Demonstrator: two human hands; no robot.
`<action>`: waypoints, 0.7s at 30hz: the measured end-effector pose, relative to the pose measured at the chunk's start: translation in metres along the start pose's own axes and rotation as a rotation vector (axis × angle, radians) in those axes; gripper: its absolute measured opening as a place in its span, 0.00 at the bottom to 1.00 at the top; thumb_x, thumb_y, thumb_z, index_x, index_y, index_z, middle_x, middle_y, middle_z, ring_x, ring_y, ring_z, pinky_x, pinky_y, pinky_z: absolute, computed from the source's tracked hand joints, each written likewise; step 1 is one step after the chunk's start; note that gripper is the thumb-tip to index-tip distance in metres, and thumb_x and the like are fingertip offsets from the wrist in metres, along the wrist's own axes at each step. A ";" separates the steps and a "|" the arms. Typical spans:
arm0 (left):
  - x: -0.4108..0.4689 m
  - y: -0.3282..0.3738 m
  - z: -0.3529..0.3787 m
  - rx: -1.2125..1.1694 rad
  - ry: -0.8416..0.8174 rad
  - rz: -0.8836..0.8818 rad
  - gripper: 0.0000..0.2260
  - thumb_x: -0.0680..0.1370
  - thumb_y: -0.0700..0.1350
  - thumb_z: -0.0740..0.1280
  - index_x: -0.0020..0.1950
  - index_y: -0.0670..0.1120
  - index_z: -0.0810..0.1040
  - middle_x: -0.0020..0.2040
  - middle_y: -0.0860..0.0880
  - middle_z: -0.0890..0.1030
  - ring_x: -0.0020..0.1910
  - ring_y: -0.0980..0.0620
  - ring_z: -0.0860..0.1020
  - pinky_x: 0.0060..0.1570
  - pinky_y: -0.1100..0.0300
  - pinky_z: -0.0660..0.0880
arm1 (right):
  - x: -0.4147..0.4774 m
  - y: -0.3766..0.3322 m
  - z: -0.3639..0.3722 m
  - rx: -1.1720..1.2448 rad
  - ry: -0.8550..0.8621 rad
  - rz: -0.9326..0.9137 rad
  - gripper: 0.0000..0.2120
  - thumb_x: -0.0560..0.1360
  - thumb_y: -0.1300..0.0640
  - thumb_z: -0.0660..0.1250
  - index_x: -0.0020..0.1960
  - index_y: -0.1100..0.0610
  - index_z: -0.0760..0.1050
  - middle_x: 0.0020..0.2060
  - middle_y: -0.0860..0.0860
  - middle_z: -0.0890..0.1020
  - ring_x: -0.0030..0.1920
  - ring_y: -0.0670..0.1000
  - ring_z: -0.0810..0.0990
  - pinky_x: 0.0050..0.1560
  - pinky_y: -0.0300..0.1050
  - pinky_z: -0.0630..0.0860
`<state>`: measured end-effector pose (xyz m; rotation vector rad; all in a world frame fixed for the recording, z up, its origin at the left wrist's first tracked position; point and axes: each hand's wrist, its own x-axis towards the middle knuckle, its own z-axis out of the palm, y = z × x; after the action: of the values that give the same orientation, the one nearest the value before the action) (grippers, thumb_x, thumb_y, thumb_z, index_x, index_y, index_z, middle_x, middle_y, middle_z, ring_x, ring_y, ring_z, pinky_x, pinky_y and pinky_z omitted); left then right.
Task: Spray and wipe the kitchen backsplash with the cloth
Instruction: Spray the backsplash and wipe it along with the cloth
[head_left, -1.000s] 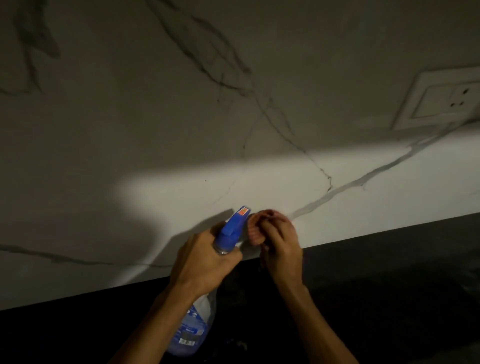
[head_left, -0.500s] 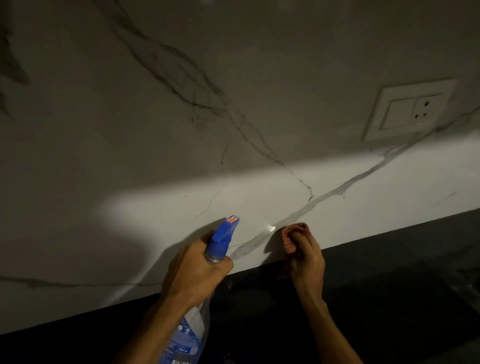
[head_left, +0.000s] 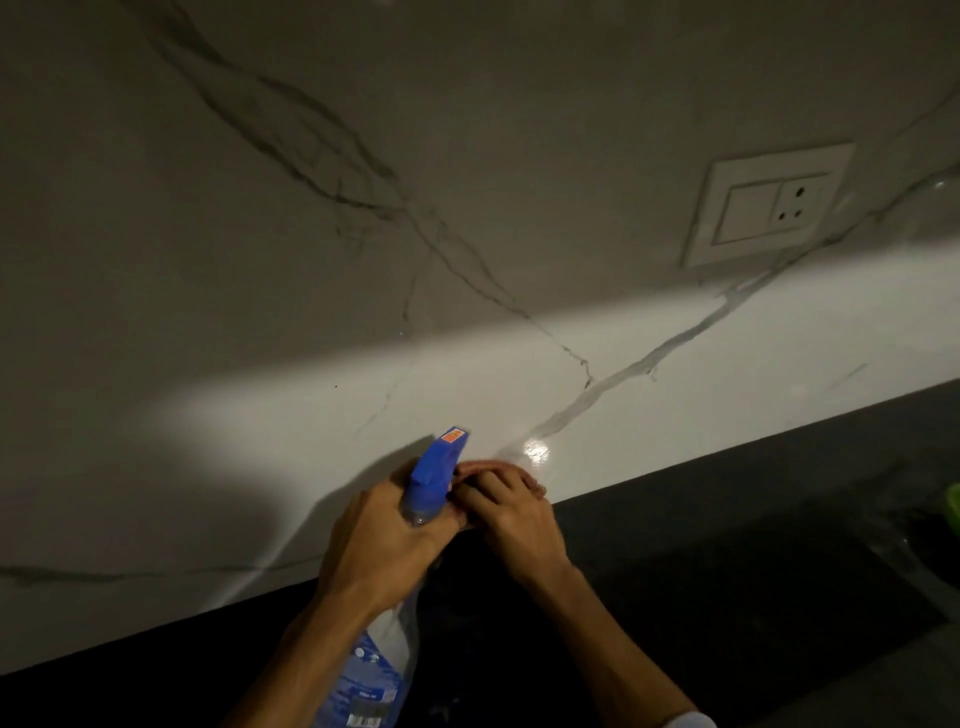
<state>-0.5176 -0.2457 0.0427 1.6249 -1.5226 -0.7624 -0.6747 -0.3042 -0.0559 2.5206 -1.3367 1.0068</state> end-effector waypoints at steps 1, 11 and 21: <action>0.000 0.000 0.001 -0.001 -0.002 -0.001 0.14 0.57 0.58 0.66 0.40 0.58 0.78 0.23 0.51 0.75 0.25 0.44 0.75 0.33 0.40 0.78 | -0.004 0.002 0.002 -0.006 -0.033 0.015 0.19 0.68 0.58 0.75 0.59 0.53 0.79 0.57 0.52 0.81 0.58 0.55 0.79 0.53 0.51 0.80; -0.003 -0.010 0.005 0.076 -0.057 -0.066 0.14 0.59 0.56 0.65 0.42 0.55 0.76 0.29 0.42 0.79 0.32 0.36 0.80 0.36 0.38 0.80 | -0.034 0.056 -0.012 0.175 0.140 0.531 0.18 0.71 0.61 0.71 0.59 0.50 0.77 0.62 0.48 0.77 0.61 0.48 0.75 0.61 0.46 0.75; -0.011 -0.027 -0.015 0.160 0.086 -0.100 0.15 0.58 0.61 0.63 0.41 0.58 0.76 0.26 0.48 0.80 0.27 0.46 0.80 0.34 0.45 0.82 | 0.009 0.043 -0.030 0.535 0.713 0.902 0.15 0.75 0.68 0.64 0.57 0.54 0.75 0.48 0.43 0.76 0.50 0.35 0.75 0.52 0.37 0.75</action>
<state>-0.4920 -0.2333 0.0272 1.8399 -1.4815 -0.6282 -0.7199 -0.3247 -0.0355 1.3552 -2.1087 2.3724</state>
